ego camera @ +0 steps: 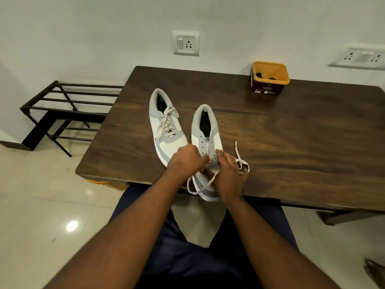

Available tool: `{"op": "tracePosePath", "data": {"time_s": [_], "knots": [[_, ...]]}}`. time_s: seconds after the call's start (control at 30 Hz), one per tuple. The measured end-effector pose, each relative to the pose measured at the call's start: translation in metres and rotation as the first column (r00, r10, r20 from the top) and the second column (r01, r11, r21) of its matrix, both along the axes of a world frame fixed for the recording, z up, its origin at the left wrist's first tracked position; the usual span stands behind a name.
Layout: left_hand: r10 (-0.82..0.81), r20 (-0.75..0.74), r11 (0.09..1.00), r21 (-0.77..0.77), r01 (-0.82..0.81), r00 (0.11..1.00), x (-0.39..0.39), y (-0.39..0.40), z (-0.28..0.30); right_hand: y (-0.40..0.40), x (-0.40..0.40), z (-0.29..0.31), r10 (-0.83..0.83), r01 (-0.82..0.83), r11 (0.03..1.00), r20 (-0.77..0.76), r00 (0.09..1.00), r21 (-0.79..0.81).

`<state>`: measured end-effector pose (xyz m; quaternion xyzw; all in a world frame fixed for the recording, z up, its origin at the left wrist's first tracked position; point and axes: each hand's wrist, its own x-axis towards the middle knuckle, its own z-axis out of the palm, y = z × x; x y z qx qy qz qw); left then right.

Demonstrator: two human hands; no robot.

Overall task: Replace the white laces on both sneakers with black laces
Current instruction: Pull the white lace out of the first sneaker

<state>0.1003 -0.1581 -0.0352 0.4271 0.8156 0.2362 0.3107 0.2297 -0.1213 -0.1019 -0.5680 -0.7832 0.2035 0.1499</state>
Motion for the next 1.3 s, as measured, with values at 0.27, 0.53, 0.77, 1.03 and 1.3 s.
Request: {"op": "tracePosePath", "data": {"time_s": [0.27,0.53,0.77,1.03,1.3], "knots": [[0.031,-0.071,0.991,0.128,-0.022,0.997,0.000,-0.008,-0.020,0.000,0.000,0.000,0.009,-0.009,1.000,-0.034,0.999,0.005],[0.027,-0.090,0.982,0.188,-0.009,0.996,-0.001,-0.008,-0.023,-0.003,0.001,0.002,0.015,-0.015,1.000,-0.026,1.000,0.009],[-0.286,0.341,0.916,0.371,0.152,0.895,-0.010,-0.038,0.003,-0.002,0.001,0.003,0.024,-0.024,1.000,-0.071,0.997,0.002],[-0.036,0.992,0.578,0.121,-0.807,0.123,-0.008,-0.021,0.021,-0.003,0.001,-0.002,0.000,0.000,1.000,-0.004,1.000,0.015],[0.031,-0.230,0.998,0.060,-0.018,0.973,0.005,-0.008,-0.010,-0.001,0.001,-0.001,0.001,-0.001,1.000,0.001,1.000,0.014]]}}
